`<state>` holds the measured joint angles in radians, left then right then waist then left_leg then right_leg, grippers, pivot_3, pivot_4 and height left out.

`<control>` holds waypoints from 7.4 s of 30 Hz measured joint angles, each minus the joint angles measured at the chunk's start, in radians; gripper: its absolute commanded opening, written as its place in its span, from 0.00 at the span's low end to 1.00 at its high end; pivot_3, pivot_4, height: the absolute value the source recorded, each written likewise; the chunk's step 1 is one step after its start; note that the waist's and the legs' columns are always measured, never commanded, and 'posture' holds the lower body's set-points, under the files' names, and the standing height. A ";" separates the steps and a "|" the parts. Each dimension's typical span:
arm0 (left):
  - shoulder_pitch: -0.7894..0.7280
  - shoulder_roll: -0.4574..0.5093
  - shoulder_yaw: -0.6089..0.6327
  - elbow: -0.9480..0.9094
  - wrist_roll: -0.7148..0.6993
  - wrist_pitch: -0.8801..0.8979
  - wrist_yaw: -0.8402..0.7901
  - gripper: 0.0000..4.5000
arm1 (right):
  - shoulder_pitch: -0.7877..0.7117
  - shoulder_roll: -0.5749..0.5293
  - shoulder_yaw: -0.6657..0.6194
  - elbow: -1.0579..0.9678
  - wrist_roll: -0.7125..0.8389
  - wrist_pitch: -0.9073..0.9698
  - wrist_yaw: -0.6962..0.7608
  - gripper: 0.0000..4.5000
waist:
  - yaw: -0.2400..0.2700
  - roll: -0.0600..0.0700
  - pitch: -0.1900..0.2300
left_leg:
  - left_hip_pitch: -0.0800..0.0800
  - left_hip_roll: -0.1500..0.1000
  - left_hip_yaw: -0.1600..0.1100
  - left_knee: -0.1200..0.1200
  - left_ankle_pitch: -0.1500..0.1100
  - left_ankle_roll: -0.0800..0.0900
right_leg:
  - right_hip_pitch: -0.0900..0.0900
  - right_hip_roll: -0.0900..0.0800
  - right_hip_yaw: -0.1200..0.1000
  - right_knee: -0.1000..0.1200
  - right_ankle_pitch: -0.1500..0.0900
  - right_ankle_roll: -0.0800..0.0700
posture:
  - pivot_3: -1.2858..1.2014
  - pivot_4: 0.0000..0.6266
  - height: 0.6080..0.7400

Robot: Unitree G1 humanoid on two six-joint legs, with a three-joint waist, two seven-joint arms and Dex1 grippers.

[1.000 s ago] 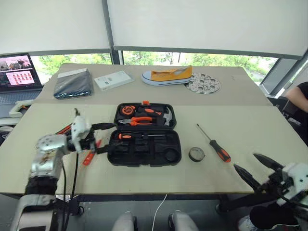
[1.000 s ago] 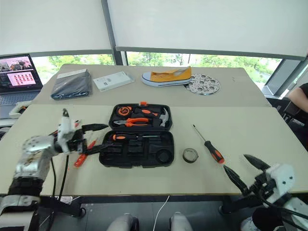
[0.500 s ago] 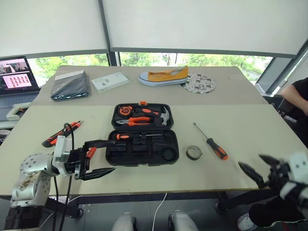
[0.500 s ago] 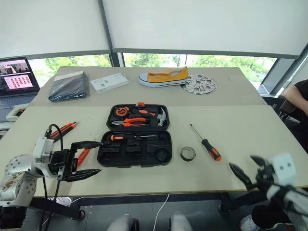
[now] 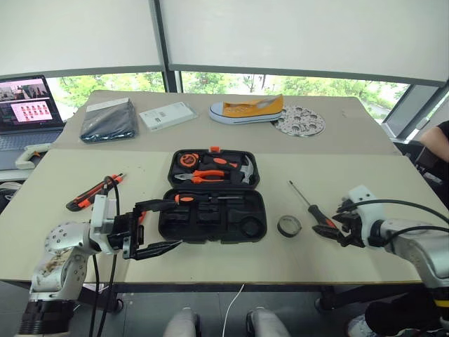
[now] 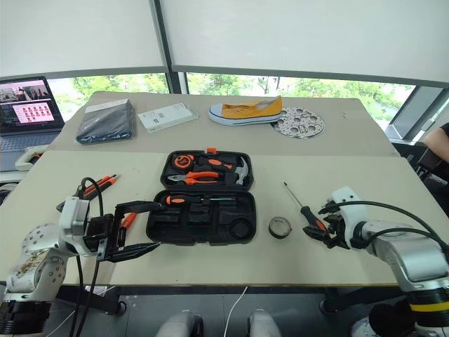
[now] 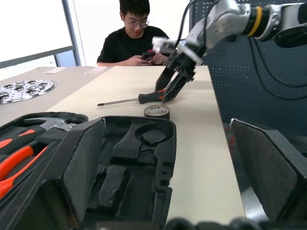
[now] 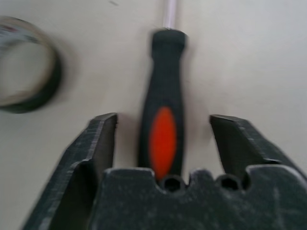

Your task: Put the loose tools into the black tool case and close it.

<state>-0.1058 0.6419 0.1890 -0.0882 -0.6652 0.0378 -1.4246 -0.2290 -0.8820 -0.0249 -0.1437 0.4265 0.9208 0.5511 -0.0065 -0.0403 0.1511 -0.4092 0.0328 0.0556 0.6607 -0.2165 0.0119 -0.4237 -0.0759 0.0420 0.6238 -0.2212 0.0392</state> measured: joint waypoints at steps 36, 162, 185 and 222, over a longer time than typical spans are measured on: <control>0.195 0.013 0.177 -0.036 0.088 -0.033 0.318 1.00 | -0.743 0.342 0.635 0.401 -0.496 -0.508 0.604 0.23 | -0.009 0.001 0.002 | -0.007 0.016 0.003 0.000 0.000 -0.003 | -0.016 0.016 0.000 0.006 0.008 -0.020 | 0.52 0.24 1.00; -0.452 0.254 -0.371 0.109 0.409 0.265 0.107 0.12 | -0.060 0.119 -0.086 -0.035 0.066 -0.815 0.651 1.00 | 0.003 -0.003 0.004 | 0.003 0.017 0.004 0.000 -0.006 -0.014 | -0.005 0.020 0.001 0.005 0.000 -0.020 | 0.52 0.24 1.00; -0.558 0.236 -0.525 0.159 0.705 0.229 0.080 0.12 | 0.058 0.110 -0.112 -0.103 0.066 -0.812 0.621 1.00 | -0.006 -0.003 0.004 | 0.004 0.017 0.003 0.001 -0.006 -0.014 | -0.003 0.020 0.001 0.006 -0.002 -0.018 | 0.52 0.24 1.00; -0.381 0.045 -0.270 0.379 0.465 0.000 0.152 0.00 | 0.038 0.114 -0.103 -0.081 0.068 -0.809 0.625 1.00 | -0.005 -0.002 0.004 | 0.005 0.016 0.003 0.003 -0.006 -0.014 | -0.002 0.019 0.001 0.008 -0.001 -0.018 | 0.52 0.24 1.00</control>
<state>-0.4872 0.6865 -0.0806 0.2910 -0.2000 0.0379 -1.2722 -0.1906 -0.7678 -0.1280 -0.2246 0.4943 0.1119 1.1764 -0.0111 -0.0427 0.1551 -0.4039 0.0490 0.0582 0.6634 -0.2229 -0.0018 -0.4253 -0.0570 0.0432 0.6314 -0.2219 0.0208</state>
